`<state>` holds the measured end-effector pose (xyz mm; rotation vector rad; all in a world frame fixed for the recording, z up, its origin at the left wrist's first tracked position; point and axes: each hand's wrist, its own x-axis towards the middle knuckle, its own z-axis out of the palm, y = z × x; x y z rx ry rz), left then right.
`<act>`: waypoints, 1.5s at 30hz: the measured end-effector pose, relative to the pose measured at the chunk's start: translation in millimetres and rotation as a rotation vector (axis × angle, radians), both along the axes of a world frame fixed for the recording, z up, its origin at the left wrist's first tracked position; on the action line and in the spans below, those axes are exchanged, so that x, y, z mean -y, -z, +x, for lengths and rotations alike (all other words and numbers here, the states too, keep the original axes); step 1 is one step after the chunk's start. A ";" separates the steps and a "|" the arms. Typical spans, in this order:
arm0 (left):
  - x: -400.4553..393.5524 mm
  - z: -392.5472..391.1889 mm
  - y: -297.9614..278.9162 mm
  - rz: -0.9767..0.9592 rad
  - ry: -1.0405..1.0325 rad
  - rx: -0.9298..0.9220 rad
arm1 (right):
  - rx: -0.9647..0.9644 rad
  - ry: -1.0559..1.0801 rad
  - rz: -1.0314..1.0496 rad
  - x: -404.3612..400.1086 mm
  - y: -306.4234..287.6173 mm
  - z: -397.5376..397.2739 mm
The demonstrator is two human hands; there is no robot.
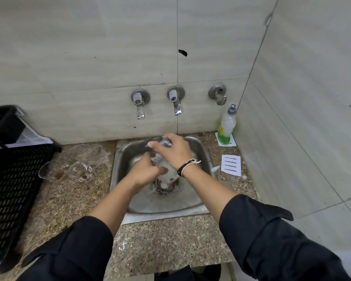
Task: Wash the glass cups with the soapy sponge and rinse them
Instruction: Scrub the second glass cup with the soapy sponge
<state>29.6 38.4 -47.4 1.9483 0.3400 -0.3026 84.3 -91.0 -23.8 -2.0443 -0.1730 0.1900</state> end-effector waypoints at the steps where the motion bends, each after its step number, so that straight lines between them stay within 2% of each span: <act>1: 2.7 2.4 0.4 0.025 0.012 0.060 | 0.050 -0.050 -0.028 -4.7 -4.0 -2.0; 3: 7.2 3.5 -3.3 -0.002 -0.021 0.137 | 0.163 -0.116 -0.075 -9.4 -10.0 -7.2; 6: 1.4 6.3 -6.8 -0.079 -0.209 0.175 | 0.235 -0.109 -0.054 7.3 -9.9 -10.8; 8: -2.4 4.7 -8.1 -0.081 -0.277 0.170 | 0.152 -0.231 -0.054 21.3 -3.3 -10.2; 10: -1.1 0.5 -10.7 0.014 -0.203 0.198 | 0.010 -0.415 -0.061 31.1 -2.6 -7.4; 11: -1.6 -0.5 -9.4 0.044 -0.165 0.213 | 0.001 -0.470 -0.106 34.5 -5.1 -4.6; 14: -1.7 0.0 -10.8 0.074 -0.133 0.263 | 0.154 -0.575 -0.337 35.0 -14.0 1.8; 16: 1.5 2.5 -14.0 0.170 -0.127 0.306 | 0.342 -0.496 -0.483 26.4 -17.5 -3.9; 17: 5.2 2.0 -15.1 0.169 -0.160 0.344 | 0.399 -0.434 -0.485 23.0 -17.2 -7.5; 19: 11.7 -0.5 -14.4 -0.002 -0.296 0.388 | 0.403 -0.288 -0.333 20.2 -12.5 -11.7; 21: 15.8 -3.3 -9.9 -0.235 -0.396 0.352 | 0.300 -0.125 -0.157 20.9 -10.7 -11.7; 23: 20.0 -3.9 -5.6 -0.323 -0.407 0.298 | 0.248 -0.026 -0.109 19.2 -11.2 -11.8; 27: 20.2 -2.7 -19.5 -0.039 -0.299 0.319 | 0.213 -0.025 -0.282 17.1 -9.5 -9.5; 29: 17.3 1.4 -26.9 0.102 -0.173 0.312 | 0.117 -0.055 -0.182 19.9 -11.4 -8.5; 31: 14.5 6.9 -31.1 0.158 -0.152 0.307 | 0.046 -0.065 -0.038 20.1 -12.4 -16.7; 34: 14.5 9.5 -31.3 0.174 -0.183 0.330 | 0.023 -0.007 0.037 17.7 -9.6 -29.9; 38: 25.2 2.4 -20.7 0.184 -0.071 0.293 | -0.019 -0.029 0.095 18.7 -19.5 -15.8; 42: 20.1 9.7 -17.1 0.105 -0.193 0.300 | -0.021 -0.006 0.107 8.1 -26.4 -22.4; 45: 19.0 9.6 -15.6 0.089 -0.069 0.258 | -0.013 0.045 0.091 7.2 -20.4 -22.9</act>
